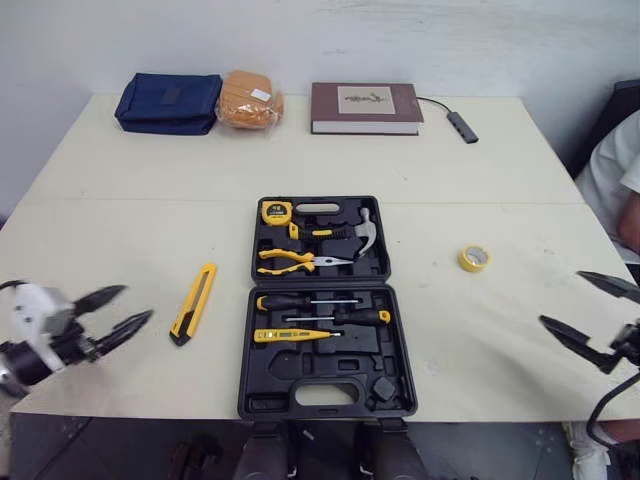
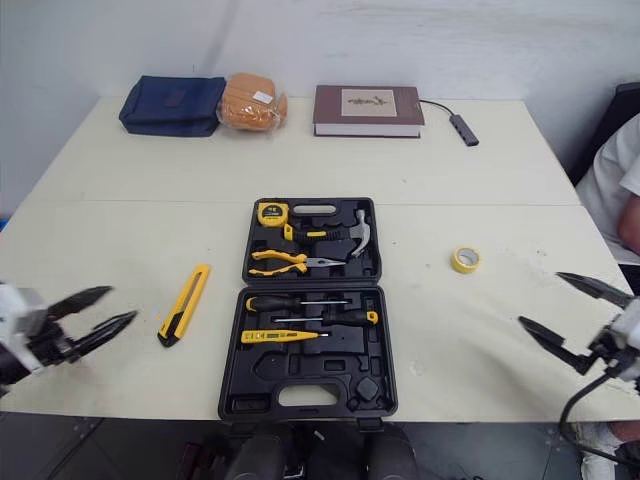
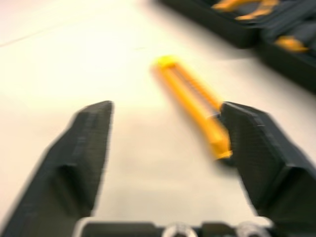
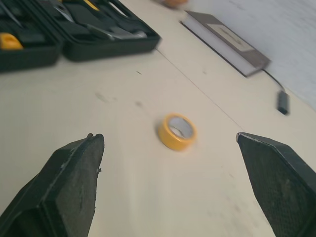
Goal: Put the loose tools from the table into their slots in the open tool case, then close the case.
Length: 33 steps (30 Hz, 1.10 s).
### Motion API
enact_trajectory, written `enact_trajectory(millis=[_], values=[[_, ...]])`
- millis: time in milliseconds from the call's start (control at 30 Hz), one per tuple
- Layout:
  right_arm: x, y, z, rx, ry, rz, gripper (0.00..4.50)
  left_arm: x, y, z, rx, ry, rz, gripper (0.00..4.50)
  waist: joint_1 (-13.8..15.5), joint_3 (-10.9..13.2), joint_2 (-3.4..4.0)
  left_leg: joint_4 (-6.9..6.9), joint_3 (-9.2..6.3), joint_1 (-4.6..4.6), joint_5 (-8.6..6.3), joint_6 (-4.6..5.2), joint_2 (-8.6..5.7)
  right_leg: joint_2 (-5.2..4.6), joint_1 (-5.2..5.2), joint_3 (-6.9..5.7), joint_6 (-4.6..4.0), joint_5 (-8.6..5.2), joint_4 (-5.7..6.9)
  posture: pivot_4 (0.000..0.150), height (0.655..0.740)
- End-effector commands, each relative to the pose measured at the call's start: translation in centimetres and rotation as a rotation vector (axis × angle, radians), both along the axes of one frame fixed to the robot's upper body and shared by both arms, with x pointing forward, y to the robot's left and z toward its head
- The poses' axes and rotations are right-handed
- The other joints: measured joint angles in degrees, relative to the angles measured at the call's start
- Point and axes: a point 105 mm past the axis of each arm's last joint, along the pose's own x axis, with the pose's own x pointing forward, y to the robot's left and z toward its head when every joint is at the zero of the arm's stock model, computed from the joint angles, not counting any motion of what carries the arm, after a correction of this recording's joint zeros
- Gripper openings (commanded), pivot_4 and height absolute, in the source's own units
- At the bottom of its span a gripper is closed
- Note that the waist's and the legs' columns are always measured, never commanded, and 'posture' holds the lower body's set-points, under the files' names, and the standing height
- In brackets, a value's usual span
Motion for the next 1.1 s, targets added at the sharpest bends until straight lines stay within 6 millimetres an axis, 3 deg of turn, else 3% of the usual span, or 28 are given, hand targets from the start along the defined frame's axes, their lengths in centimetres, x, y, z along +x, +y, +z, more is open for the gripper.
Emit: enact_trajectory(millis=[33, 167, 267, 433, 600, 700, 800, 867, 1000, 1100], values=[[-2.2, -4.4, 0.0, -0.035, -0.029, -0.190, 4.50, -2.4, 4.7, -0.1, 0.003, -0.022, 0.213, 4.43, -0.08, 0.00, 0.00, -0.07, 0.01, 0.00, -0.01, -0.02, 0.00, 0.00, 0.00, 0.00, 0.00, 0.00, -0.07, 0.150, 0.7400], [-3.9, -7.7, -0.7, -0.028, -0.029, -0.360, 4.50, -4.6, 8.5, -1.0, -0.002, 0.000, 0.426, 4.43, -0.30, 0.00, 0.01, -0.39, 0.05, 0.01, 0.09, -0.18, -0.03, -0.02, -0.03, 0.00, 0.00, 0.00, -0.38, 0.150, 0.7400], [-4.7, -8.9, -1.3, -0.024, -0.015, -0.419, 4.50, -6.4, 10.5, -2.0, 0.033, 0.044, 0.544, 4.43, -1.16, 0.00, 0.01, -0.53, 0.06, 0.06, 0.06, -0.14, -0.03, -0.03, -0.03, 0.02, 0.00, 0.00, -0.40, 0.150, 0.7400], [-4.5, -8.9, -1.7, -0.020, -0.022, -0.427, 4.50, -6.4, 10.5, -1.4, -0.009, 0.007, 0.567, 4.43, -1.54, 0.00, 0.04, -0.72, 0.06, 0.17, 0.09, -0.19, -0.01, -0.03, -0.04, 0.04, -0.04, -0.02, -0.39, 0.150, 0.7400], [-2.9, -7.3, -1.8, 0.007, -0.039, -0.350, 4.50, -4.1, 7.9, -0.1, -0.027, -0.047, 0.474, 4.43, -2.02, 0.00, 0.04, -0.73, 0.08, 0.29, 0.09, -0.19, -0.02, -0.05, 0.08, 0.09, -0.05, -0.01, -0.38, 0.150, 0.7400], [-1.7, -5.8, -1.5, 0.041, -0.057, -0.278, 4.50, -2.9, 6.0, 0.6, -0.022, -0.063, 0.410, 4.43, -2.42, 0.00, 0.04, -0.78, 0.08, 0.32, 0.11, -0.23, -0.02, -0.04, 0.11, 0.09, -0.05, -0.01, -0.39, 0.150, 0.7400], [0.4, -2.4, -0.7, 0.090, -0.075, -0.121, 4.50, -1.2, 2.7, 1.2, -0.034, -0.051, 0.305, 4.43, -2.51, 0.01, 0.07, -0.80, 0.08, 0.33, 0.16, -0.31, -0.02, -0.03, 0.12, 0.08, -0.05, -0.01, -0.39, 0.150, 0.7400], [0.7, -1.7, -0.4, 0.100, -0.078, -0.094, 4.50, -1.0, 2.1, 1.4, -0.045, -0.049, 0.295, 4.43, -2.60, 0.03, 0.09, -0.74, 0.10, 0.33, 0.17, -0.32, -0.02, -0.03, 0.14, 0.09, -0.05, -0.01, -0.34, 0.150, 0.7400], [1.9, 6.8, 1.5, 0.133, -0.132, 0.236, 4.50, -0.7, -3.6, 2.4, -0.062, 0.043, 0.104, 4.43, -2.75, 0.06, 0.11, -0.81, 0.11, 0.34, 0.28, -0.51, 0.00, 0.04, 0.12, 0.11, -0.05, -0.01, -0.34, 0.150, 0.7400], [1.5, 11.0, 1.8, 0.124, -0.110, 0.416, 4.50, -0.7, -6.8, 2.4, -0.114, 0.097, 0.018, 4.43, -2.41, 0.11, 0.21, -0.78, 0.12, 0.34, 0.29, -0.55, 0.03, 0.06, 0.13, 0.13, -0.06, -0.02, -0.31, 0.150, 0.7400]])
